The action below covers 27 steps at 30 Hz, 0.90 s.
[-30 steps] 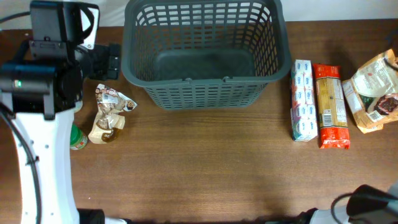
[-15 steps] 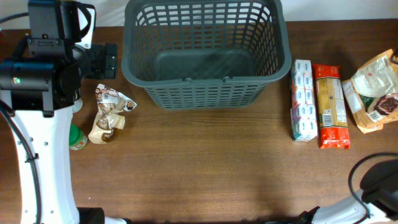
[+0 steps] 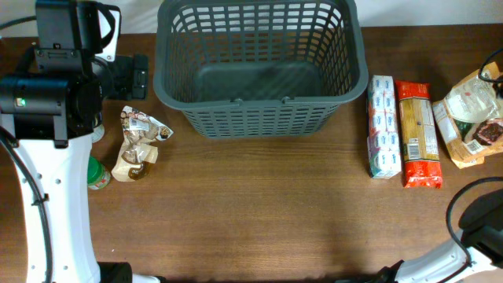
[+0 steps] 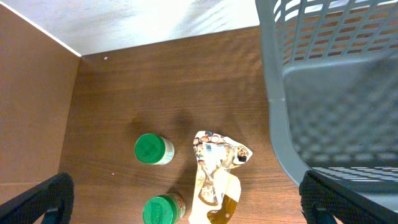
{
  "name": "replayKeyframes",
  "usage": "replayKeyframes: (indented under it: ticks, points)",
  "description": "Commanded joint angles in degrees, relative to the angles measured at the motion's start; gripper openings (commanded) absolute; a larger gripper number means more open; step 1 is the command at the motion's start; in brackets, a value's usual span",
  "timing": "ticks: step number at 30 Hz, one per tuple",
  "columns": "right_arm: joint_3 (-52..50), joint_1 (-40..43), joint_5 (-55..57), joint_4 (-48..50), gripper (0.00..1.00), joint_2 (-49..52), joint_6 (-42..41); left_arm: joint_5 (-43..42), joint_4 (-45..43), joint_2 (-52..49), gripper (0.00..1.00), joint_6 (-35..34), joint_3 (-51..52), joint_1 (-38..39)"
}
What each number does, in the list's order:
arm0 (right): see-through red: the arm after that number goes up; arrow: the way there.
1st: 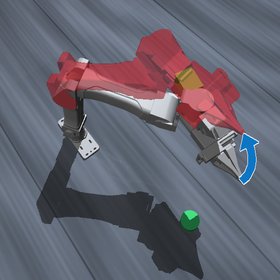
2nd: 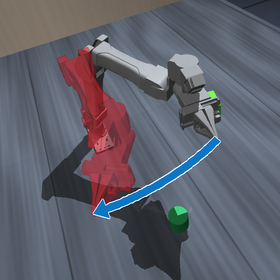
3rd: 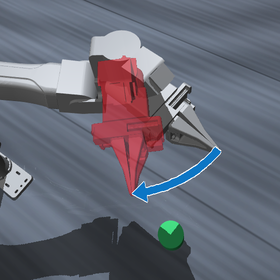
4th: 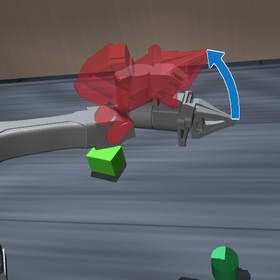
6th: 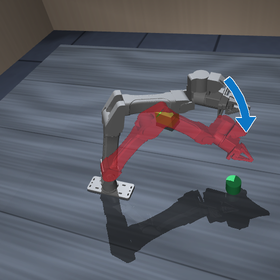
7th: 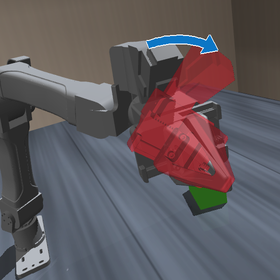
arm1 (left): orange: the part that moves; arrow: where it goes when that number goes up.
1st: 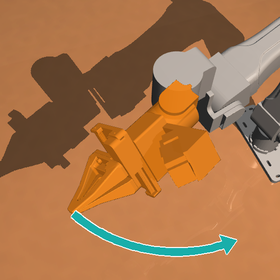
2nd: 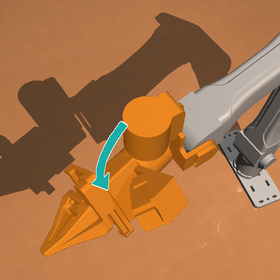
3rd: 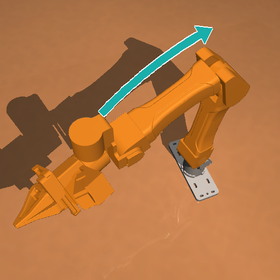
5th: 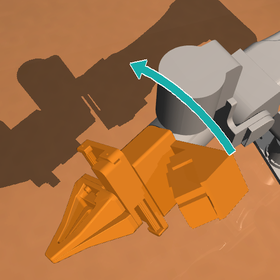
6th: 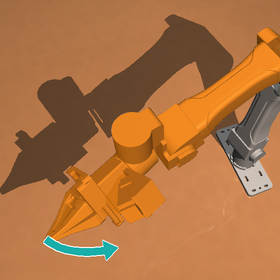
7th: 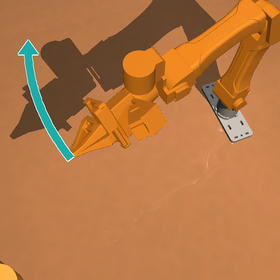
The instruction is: Pack container
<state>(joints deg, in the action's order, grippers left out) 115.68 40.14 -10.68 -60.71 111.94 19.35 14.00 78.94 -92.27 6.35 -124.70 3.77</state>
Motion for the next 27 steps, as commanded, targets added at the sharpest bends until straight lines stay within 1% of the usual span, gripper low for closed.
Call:
replayKeyframes:
  ticks: [1, 4, 7, 9, 11, 14, 16, 17, 19, 20, 21, 22, 23, 24, 27]
  points:
    - [0.4, 0.0, -1.8, 0.1, 0.99, 5.3, 1.7, 0.4, 0.0, 0.0, 0.99, -0.5, 0.1, -0.2]
    - [0.4, 0.0, 2.6, 0.0, 0.99, 10.3, -0.9, 0.4, 0.0, 0.0, 0.99, -0.5, 0.1, -0.2]
    - [0.4, 0.0, 2.1, -0.7, 0.99, 13.4, -5.0, 0.4, 0.0, 0.0, 0.99, -0.5, 0.1, -0.2]
    - [0.4, -0.4, 2.0, -2.6, 0.99, 15.4, -5.2, 0.4, 0.0, 0.0, 0.99, -0.5, 0.1, -0.2]
    - [0.4, -0.9, 2.3, -5.1, 0.93, 17.7, -5.3, 0.4, 0.0, 0.0, 0.99, -0.5, 0.1, -0.2]
    - [0.3, -1.8, 2.0, -8.0, 0.77, 19.8, -5.7, 0.4, 0.0, 0.0, 0.99, -0.5, 0.1, -0.2]
    - [-0.4, -2.4, 1.6, -9.2, 0.76, 20.5, -8.0, 0.4, 0.0, 0.0, 0.99, -0.5, 0.1, -0.2]
    - [-1.1, -2.8, 1.7, -9.4, 0.7, 20.6, -9.2, 0.4, 0.0, 0.0, 0.99, -0.5, 0.1, -0.2]
    - [-2.4, -3.5, 1.7, -9.8, 0.64, 20.6, -11.5, 0.4, 0.0, 0.0, 0.99, -0.5, 0.1, -0.2]
    - [-3.5, -3.8, 1.7, -10.0, 0.54, 20.6, -13.9, 0.4, 0.0, 0.0, 0.99, -0.5, 0.1, -0.2]
    - [-4.4, -4.1, 1.7, -10.1, 0.44, 20.6, -16.0, 0.4, 0.0, 0.0, 0.99, -0.5, 0.1, -0.2]
    - [-5.1, -4.2, 1.7, -10.1, 0.3, 20.6, -17.4, 0.4, 0.0, 0.0, 0.99, -0.5, 0.1, -0.2]
    - [-5.8, -4.3, 1.7, -10.4, 0.1, 20.6, -18.8, 0.4, 0.0, 0.0, 0.99, -0.5, 0.1, -0.2]
    - [-6.4, -4.5, 1.7, -10.7, 0.04, 20.6, -20.0, 0.4, 0.0, 0.0, 0.99, -0.5, 0.1, -0.2]
    - [-7.1, -4.6, 1.5, -12.0, 0.04, 20.4, -23.2, 0.4, 0.0, 0.0, 0.99, -0.5, 0.1, -0.2]
